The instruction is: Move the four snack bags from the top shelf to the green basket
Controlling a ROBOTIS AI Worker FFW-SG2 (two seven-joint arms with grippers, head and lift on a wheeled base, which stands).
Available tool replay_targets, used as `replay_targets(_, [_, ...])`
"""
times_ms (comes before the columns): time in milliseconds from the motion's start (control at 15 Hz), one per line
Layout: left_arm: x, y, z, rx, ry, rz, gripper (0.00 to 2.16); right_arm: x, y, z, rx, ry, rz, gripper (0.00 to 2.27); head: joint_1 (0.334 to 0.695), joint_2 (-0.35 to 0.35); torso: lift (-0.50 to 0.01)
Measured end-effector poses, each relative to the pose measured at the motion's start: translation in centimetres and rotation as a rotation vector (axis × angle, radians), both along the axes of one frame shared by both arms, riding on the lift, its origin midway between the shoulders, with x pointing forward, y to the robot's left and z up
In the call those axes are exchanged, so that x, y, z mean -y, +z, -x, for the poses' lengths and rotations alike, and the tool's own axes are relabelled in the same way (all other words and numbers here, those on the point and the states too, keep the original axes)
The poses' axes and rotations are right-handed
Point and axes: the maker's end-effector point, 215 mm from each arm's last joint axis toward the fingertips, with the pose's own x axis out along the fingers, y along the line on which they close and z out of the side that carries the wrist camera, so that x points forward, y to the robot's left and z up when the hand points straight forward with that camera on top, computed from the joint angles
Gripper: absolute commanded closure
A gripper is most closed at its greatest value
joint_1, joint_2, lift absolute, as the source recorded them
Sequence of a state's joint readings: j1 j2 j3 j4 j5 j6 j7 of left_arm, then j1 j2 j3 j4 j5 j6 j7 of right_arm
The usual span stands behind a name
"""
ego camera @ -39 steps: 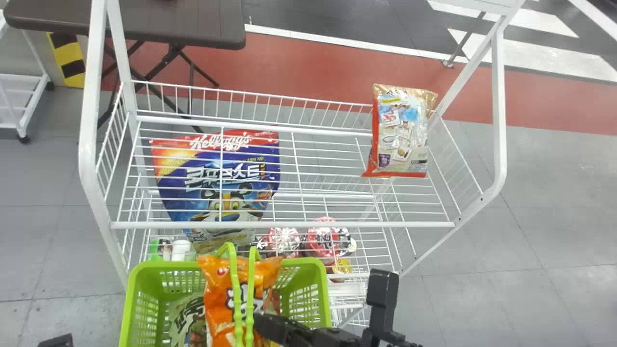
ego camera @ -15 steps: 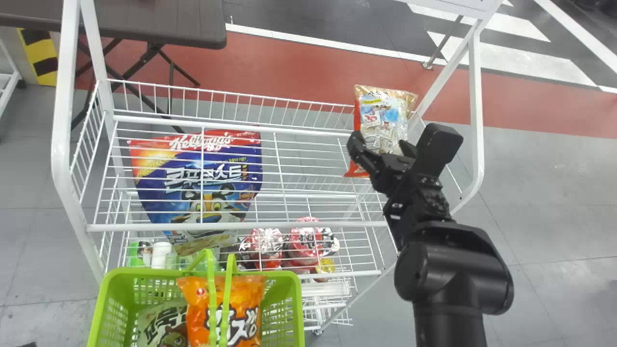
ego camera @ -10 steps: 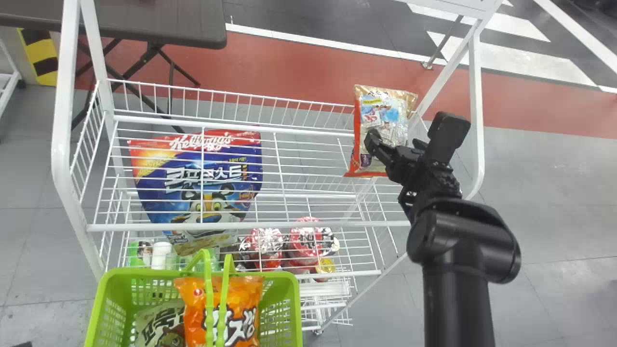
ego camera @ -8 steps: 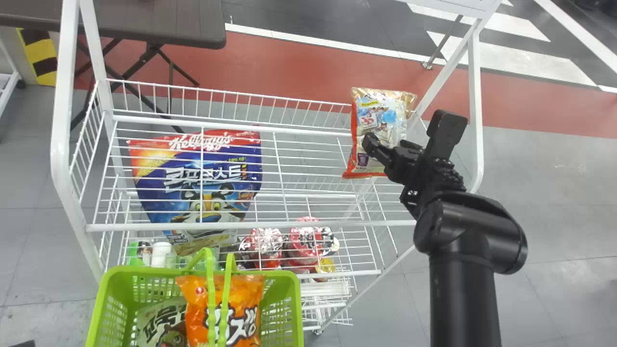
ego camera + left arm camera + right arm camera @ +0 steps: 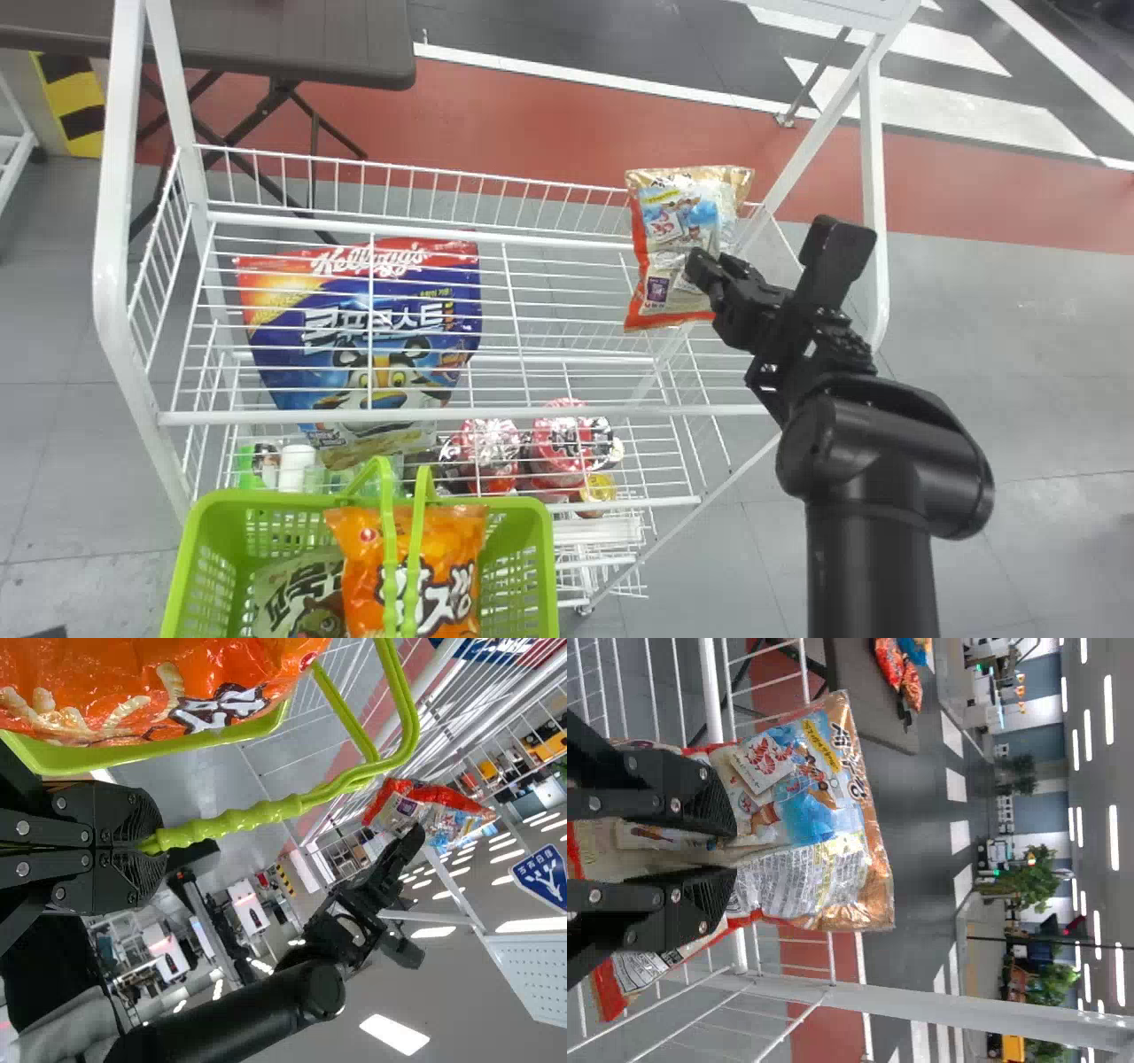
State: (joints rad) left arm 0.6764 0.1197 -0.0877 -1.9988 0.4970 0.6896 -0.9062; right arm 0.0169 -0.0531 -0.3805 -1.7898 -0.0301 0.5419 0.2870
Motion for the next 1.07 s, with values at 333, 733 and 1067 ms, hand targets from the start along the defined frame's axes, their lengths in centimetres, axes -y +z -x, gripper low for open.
replay_targets(333, [0.0,0.1,0.0,0.003,-0.001,0.001,1.78,-1.3,4.4,6.2,0.088,0.021,-0.049,2.23,0.695,-0.350,0.000])
replay_targets(733, [0.1,0.3,-0.1,0.004,0.003,0.005,1.78,-8.8,3.5,16.9,0.046,0.213,-0.238,2.23,0.695,-0.350,0.000])
replay_targets(1067, [0.6,0.2,0.2,-0.005,0.010,0.014,1.78,-15.8,-4.1,24.4,-0.198,0.345,-0.550,2.24,0.695,-0.350,0.000])
